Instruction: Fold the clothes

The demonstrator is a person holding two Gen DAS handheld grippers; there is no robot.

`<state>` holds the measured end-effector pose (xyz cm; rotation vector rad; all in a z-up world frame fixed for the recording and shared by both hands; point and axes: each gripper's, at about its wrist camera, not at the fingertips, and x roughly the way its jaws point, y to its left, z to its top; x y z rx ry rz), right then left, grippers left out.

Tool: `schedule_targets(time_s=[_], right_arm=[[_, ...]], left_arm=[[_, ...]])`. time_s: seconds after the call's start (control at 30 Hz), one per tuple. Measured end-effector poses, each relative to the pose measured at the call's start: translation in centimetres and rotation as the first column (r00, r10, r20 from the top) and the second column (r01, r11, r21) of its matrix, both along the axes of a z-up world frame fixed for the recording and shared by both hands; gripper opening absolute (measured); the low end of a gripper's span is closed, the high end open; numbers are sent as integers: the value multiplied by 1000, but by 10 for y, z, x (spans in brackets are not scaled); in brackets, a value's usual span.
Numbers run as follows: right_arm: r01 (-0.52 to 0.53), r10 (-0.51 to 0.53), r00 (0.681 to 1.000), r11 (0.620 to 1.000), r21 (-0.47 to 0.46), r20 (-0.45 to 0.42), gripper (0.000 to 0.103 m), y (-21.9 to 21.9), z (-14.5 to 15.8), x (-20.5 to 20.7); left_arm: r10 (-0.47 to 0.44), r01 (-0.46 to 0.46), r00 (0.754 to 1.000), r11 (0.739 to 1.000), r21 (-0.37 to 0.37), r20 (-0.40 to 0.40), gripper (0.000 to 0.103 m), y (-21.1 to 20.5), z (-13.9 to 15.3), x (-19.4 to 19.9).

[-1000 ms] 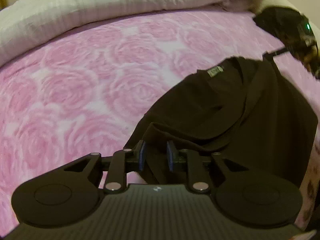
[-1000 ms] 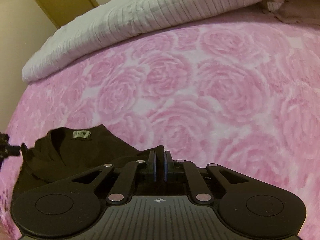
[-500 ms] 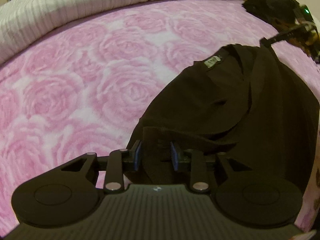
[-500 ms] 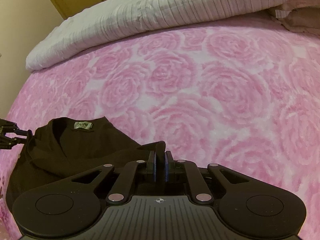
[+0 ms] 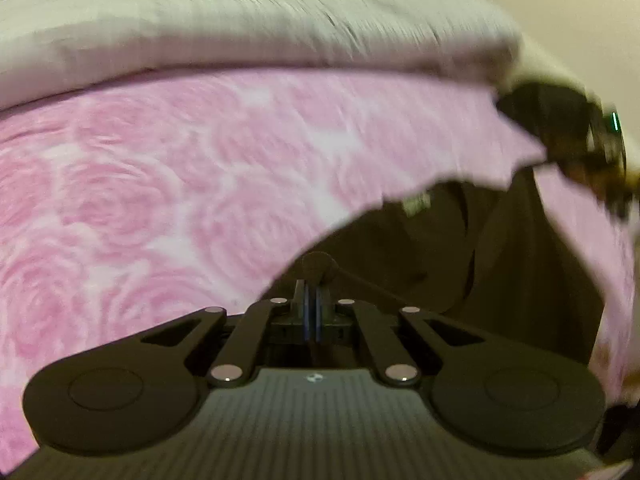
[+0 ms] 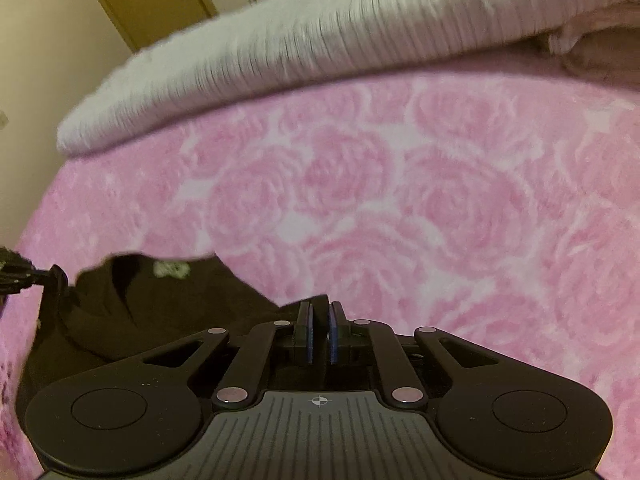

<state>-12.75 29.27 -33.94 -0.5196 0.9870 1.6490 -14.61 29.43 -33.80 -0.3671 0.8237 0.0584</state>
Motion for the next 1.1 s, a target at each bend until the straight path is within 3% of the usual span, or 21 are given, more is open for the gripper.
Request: schedule_targets(time_s=[0.1,0.2,0.27,0.37,0.57,0.67,0.73,0.77,0.8,0.97,1.1], right_arm=[[54,-55,998,996,67,12,0,-3,17,6],[146,-146,989,984,97,-8,0,5,24,19],[164,-163,986,984,67,-20,0,15,20,25],[183,-185,975,983,-24,-121,1,21,5,32],[144,-162,974,982,-121,-158,47,17,-19,27],[123,-144,976,984,-131,-164,49,22,-26,24],[98,-123,975,985,-140,-183,48,23,-30,21],[77,-100,979,989,-130,-177,40,22,-30,18],[59,-79,982,991,-120,-171,7,21,-29,15],[58,-57,985,998,0,-161,5,7,-3,11],[84,-71,986,993,85,-148,5,0,17,11]], left_arm=[[109,-106,993,993,-58,40,0,15,3,-10],[155,-152,987,987,-56,46,0,24,-1,-7],[151,-150,989,988,-37,5,0,25,-9,2],[124,-127,990,991,-39,-73,1,22,-24,10],[190,-201,978,969,-142,-90,1,33,-37,5],[201,-214,975,965,-154,-96,2,36,-39,5],[193,-204,978,966,-160,-85,1,34,-39,4],[192,-201,979,968,-152,-69,1,32,-37,3],[186,-191,981,971,-145,-47,1,30,-33,2],[168,-159,983,980,-119,72,0,17,-1,-9],[225,-211,965,971,-112,132,0,21,14,-19]])
